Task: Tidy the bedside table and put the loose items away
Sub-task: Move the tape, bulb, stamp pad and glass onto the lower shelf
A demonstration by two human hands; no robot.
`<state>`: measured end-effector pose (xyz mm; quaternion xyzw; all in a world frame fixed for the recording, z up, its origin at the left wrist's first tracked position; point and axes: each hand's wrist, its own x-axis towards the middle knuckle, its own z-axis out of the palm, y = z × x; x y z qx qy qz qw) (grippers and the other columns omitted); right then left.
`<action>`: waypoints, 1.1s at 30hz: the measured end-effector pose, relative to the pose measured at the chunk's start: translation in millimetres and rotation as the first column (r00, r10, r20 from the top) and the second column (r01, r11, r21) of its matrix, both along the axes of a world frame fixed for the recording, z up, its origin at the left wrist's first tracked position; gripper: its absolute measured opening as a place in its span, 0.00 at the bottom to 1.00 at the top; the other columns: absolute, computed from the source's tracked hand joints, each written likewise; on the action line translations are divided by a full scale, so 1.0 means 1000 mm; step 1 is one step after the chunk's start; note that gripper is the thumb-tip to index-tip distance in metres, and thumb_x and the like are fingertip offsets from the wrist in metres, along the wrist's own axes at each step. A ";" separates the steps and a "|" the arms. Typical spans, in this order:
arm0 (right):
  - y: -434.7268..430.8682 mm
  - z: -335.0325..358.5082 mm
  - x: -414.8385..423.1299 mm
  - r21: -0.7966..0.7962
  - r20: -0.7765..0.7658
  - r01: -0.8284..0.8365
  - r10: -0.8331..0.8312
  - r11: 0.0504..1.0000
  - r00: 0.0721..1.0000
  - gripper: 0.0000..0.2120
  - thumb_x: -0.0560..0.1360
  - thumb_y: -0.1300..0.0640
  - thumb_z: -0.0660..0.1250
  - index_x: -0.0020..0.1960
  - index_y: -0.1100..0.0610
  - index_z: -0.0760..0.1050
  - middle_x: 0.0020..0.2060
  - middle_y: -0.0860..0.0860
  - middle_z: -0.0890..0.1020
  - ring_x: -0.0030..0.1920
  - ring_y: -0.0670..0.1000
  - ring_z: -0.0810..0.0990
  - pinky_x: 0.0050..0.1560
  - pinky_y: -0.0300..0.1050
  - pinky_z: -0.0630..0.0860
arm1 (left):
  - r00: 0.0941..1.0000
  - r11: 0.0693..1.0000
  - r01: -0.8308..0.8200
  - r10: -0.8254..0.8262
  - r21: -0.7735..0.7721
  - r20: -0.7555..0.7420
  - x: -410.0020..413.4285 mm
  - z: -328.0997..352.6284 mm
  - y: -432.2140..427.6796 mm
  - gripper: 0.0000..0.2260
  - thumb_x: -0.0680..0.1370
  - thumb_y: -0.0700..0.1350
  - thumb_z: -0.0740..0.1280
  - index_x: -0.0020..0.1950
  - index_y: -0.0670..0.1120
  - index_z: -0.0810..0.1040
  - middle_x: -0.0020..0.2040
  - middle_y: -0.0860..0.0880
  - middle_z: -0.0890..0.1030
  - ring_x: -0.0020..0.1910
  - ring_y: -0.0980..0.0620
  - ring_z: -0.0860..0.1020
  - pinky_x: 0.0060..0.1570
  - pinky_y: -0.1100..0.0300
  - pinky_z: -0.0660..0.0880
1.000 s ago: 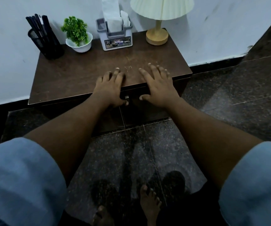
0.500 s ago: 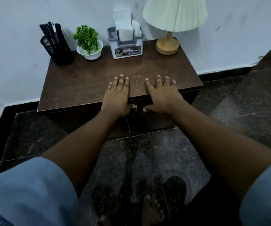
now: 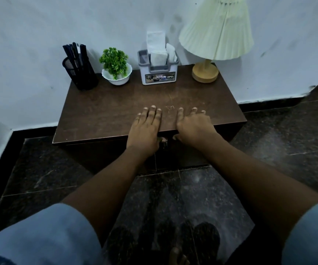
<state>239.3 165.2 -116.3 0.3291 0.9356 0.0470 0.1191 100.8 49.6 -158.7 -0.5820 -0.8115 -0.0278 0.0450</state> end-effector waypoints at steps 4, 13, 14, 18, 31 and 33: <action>-0.017 0.011 -0.025 -0.080 0.087 0.140 -0.133 0.987 0.987 0.58 0.72 0.38 0.74 0.79 0.71 0.43 0.68 0.81 0.64 0.70 0.83 0.60 0.64 0.78 0.66 | 0.995 0.993 0.074 -0.068 -0.093 0.068 -0.013 0.013 0.002 0.51 0.72 0.61 0.74 0.84 0.48 0.47 0.84 0.46 0.50 0.83 0.42 0.51 0.78 0.47 0.53; -0.030 0.004 -0.022 0.014 0.020 0.179 -0.180 0.984 0.984 0.56 0.73 0.37 0.71 0.80 0.69 0.43 0.71 0.83 0.54 0.72 0.82 0.56 0.72 0.74 0.59 | 0.989 0.947 0.145 -0.136 -0.286 0.052 -0.055 0.023 -0.016 0.60 0.64 0.65 0.78 0.78 0.69 0.34 0.83 0.43 0.37 0.80 0.31 0.40 0.77 0.37 0.42; -0.029 0.004 -0.022 0.012 0.015 0.172 -0.172 0.985 0.985 0.57 0.73 0.36 0.71 0.80 0.69 0.43 0.71 0.83 0.54 0.72 0.82 0.57 0.72 0.73 0.60 | 0.989 0.952 0.147 -0.138 -0.267 0.052 -0.055 0.021 -0.015 0.58 0.65 0.66 0.77 0.78 0.68 0.34 0.83 0.42 0.38 0.81 0.32 0.40 0.77 0.37 0.42; -0.019 0.003 -0.022 0.043 0.022 0.095 -0.096 0.995 0.995 0.59 0.71 0.31 0.69 0.79 0.70 0.45 0.68 0.83 0.60 0.68 0.83 0.64 0.67 0.71 0.69 | 0.993 0.977 0.117 -0.115 -0.177 0.022 -0.054 0.015 -0.016 0.52 0.70 0.66 0.73 0.81 0.64 0.39 0.84 0.44 0.43 0.82 0.34 0.44 0.78 0.40 0.44; -0.005 0.003 -0.021 0.093 0.110 -0.004 -0.007 0.996 0.994 0.59 0.70 0.27 0.66 0.78 0.72 0.50 0.63 0.83 0.68 0.61 0.82 0.73 0.56 0.69 0.77 | 0.992 0.989 0.119 -0.123 -0.086 -0.036 -0.048 0.009 -0.022 0.46 0.75 0.64 0.68 0.82 0.61 0.41 0.84 0.45 0.47 0.82 0.35 0.48 0.79 0.41 0.45; -0.007 0.003 -0.022 0.078 0.101 0.017 -0.025 0.997 0.995 0.59 0.70 0.28 0.67 0.78 0.71 0.49 0.65 0.83 0.66 0.63 0.82 0.71 0.58 0.70 0.76 | 0.992 0.989 0.120 -0.122 -0.082 -0.027 -0.047 0.011 -0.023 0.46 0.75 0.64 0.68 0.82 0.61 0.41 0.84 0.45 0.47 0.82 0.35 0.47 0.79 0.40 0.45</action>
